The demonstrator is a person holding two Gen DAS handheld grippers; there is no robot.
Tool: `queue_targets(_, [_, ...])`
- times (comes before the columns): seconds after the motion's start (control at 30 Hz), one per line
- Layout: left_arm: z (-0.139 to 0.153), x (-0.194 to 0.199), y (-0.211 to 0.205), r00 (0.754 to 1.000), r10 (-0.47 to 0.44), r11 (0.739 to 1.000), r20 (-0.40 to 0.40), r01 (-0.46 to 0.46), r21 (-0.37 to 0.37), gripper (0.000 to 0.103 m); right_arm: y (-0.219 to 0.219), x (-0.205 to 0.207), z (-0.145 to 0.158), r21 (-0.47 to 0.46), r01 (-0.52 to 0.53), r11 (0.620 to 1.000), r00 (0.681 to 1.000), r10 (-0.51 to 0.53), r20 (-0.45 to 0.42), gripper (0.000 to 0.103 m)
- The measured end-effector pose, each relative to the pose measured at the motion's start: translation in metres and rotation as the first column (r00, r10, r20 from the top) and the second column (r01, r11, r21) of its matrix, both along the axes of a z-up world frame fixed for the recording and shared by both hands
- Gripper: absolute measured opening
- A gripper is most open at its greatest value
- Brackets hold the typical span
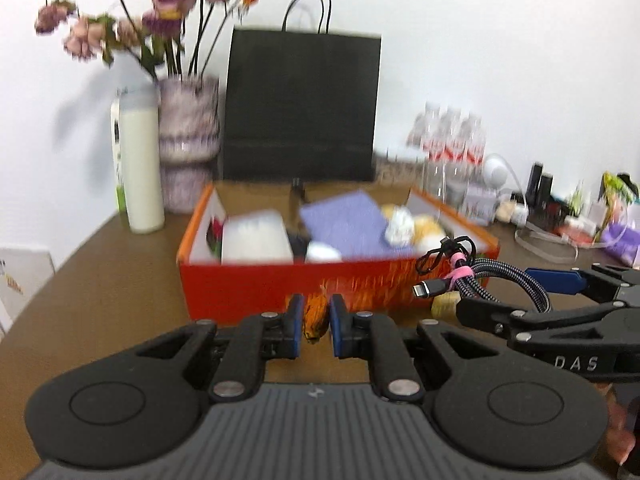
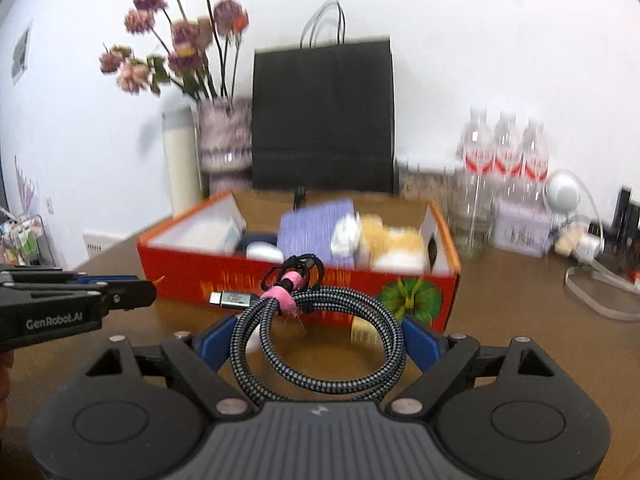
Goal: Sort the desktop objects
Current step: 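Carry the plug in the left gripper while the right carries the cable over the box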
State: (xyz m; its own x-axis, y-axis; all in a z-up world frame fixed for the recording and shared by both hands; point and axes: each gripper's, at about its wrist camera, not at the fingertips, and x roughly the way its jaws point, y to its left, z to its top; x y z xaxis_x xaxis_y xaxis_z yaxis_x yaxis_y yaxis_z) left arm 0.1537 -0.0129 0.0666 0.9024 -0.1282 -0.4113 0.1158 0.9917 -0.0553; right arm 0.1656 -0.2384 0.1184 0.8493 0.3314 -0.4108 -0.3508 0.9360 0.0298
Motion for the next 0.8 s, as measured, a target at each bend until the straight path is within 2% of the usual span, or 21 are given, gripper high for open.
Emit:
queue_targets(0.2, [0.024, 0.027, -0.002, 0.998, 0.01, 0.999, 0.069, -0.008, -0.035, 0.014, 0.005, 0.014, 0.029, 0.029, 0.028, 0.999, 0.995, -0.03, 0.1, 0.087])
queue_targets(0.4, [0.024, 0.067, -0.004, 0.997, 0.021, 0.998, 0.08, -0.015, -0.067, 0.014, 0.022, 0.057, 0.032, 0.048, 0.069, 0.996, 0.992, -0.073, 0.1, 0.087])
queue_targets(0.6, [0.018, 0.108, -0.007, 0.992, 0.044, 0.998, 0.117, -0.039, -0.044, 0.014, 0.034, 0.106, 0.023, 0.035, 0.113, 0.993, 0.99, -0.115, 0.08, 0.087])
queue_targets(0.8, [0.001, 0.138, -0.021, 0.992, 0.013, 0.998, 0.128, -0.021, 0.063, 0.014, 0.038, 0.14, 0.002, -0.019, 0.132, 0.991, 0.99, -0.131, 0.045, 0.087])
